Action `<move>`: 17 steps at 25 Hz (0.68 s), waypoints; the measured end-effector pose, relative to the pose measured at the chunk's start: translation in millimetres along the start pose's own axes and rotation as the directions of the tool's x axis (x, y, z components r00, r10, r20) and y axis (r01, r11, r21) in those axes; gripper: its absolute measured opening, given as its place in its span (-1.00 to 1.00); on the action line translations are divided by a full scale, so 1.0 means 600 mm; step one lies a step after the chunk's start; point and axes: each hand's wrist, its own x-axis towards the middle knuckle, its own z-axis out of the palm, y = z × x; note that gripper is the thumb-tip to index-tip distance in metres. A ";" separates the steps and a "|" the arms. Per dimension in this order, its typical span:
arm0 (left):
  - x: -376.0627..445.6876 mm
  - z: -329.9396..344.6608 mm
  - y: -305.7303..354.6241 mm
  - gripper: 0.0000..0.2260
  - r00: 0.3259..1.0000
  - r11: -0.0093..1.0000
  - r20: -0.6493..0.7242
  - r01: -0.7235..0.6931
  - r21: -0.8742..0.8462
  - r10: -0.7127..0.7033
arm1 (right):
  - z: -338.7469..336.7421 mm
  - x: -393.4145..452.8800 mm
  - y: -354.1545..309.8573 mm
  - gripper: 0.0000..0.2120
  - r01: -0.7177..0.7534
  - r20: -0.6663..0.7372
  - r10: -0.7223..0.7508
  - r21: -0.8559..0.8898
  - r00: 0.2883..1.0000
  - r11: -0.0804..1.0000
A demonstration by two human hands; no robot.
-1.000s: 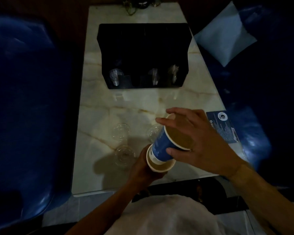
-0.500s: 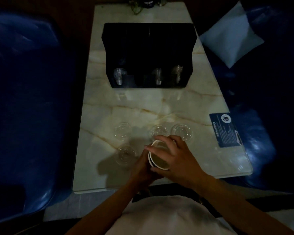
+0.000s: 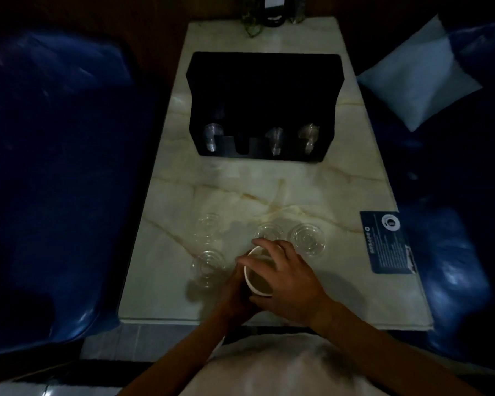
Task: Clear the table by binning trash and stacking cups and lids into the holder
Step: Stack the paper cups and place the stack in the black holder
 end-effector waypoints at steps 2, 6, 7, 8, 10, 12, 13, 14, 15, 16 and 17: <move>0.004 0.010 0.002 -0.19 0.999 0.999 -0.016 0.034 0.004 -0.034 | -0.004 0.001 0.011 -0.31 0.020 0.005 -0.020 0.032 1.000 0.999; 0.008 0.018 0.031 -0.31 0.994 0.990 -0.047 0.106 0.092 -0.102 | -0.026 0.012 0.045 -0.36 -0.046 0.010 0.045 0.165 0.999 0.985; 0.012 0.017 0.037 -0.32 0.993 0.990 -0.063 0.104 0.092 -0.098 | -0.035 0.020 0.055 -0.35 -0.088 0.021 0.086 0.241 0.996 0.966; 0.018 0.016 0.043 -0.33 0.992 0.993 -0.085 0.098 0.059 -0.093 | -0.046 0.029 0.066 -0.34 -0.126 0.029 0.123 0.326 0.992 0.937; 0.031 0.006 0.062 -0.35 0.986 0.995 -0.130 0.096 -0.031 -0.099 | -0.068 0.050 0.090 -0.34 -0.175 0.008 0.196 0.485 0.981 0.857; 0.040 -0.017 0.092 -0.38 0.983 0.995 -0.154 0.101 -0.026 -0.104 | -0.093 0.068 0.118 -0.35 -0.213 -0.013 0.281 0.618 0.960 0.757; 0.045 -0.033 0.100 -0.40 0.982 0.995 -0.157 0.102 -0.019 -0.104 | -0.106 0.077 0.131 -0.37 -0.239 -0.003 0.327 0.677 0.945 0.696; 0.051 -0.049 0.105 -0.44 0.982 0.994 -0.157 0.103 -0.045 -0.109 | -0.115 0.085 0.142 -0.40 -0.267 0.020 0.372 0.733 0.928 0.626; 0.055 -0.064 0.110 -0.48 0.980 0.990 -0.160 0.102 -0.098 -0.117 | -0.122 0.092 0.152 -0.43 -0.288 0.045 0.412 0.784 0.910 0.551; 0.060 -0.077 0.115 -0.50 0.976 0.979 -0.171 0.103 -0.173 -0.133 | -0.125 0.098 0.158 -0.46 -0.300 0.068 0.449 0.832 0.891 0.468; 0.068 -0.086 0.121 -0.51 0.969 0.958 -0.190 0.105 -0.267 -0.159 | -0.125 0.104 0.160 -0.49 -0.306 0.101 0.485 0.879 0.868 0.365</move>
